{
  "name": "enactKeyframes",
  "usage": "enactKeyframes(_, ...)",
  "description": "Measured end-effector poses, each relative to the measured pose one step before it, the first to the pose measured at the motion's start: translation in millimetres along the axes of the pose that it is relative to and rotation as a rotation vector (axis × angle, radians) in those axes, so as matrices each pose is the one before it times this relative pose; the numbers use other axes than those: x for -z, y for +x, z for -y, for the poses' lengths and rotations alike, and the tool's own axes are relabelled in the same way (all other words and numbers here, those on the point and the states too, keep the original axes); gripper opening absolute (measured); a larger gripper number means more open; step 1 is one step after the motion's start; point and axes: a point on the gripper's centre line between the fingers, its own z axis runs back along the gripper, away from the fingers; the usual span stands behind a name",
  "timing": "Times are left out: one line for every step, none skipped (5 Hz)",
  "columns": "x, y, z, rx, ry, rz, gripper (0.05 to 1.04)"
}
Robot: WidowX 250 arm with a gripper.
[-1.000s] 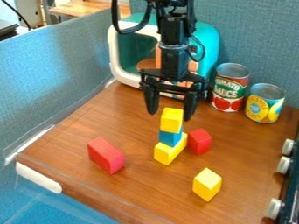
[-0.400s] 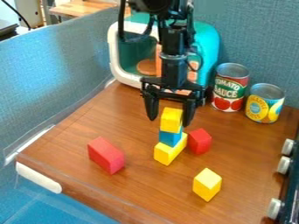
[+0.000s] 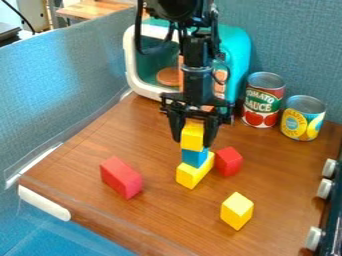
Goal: Put the yellow cube on the top of the yellow cube on the right side
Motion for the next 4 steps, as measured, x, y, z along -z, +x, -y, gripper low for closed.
enactKeyframes(-0.29, 0.28, -2.61, -0.0078, -0.0140, 0.0008, 0.617)
enactKeyframes(-0.78, 0.14, -0.02, 0.0093, -0.0167, 0.0070, 0.617)
enactKeyframes(-24.69, -6.55, 5.53, 0.0360, 0.0172, 0.0669, 0.617)
enactKeyframes(-21.90, -6.85, 12.02, 0.0560, 0.0208, 0.0550, 0.617)
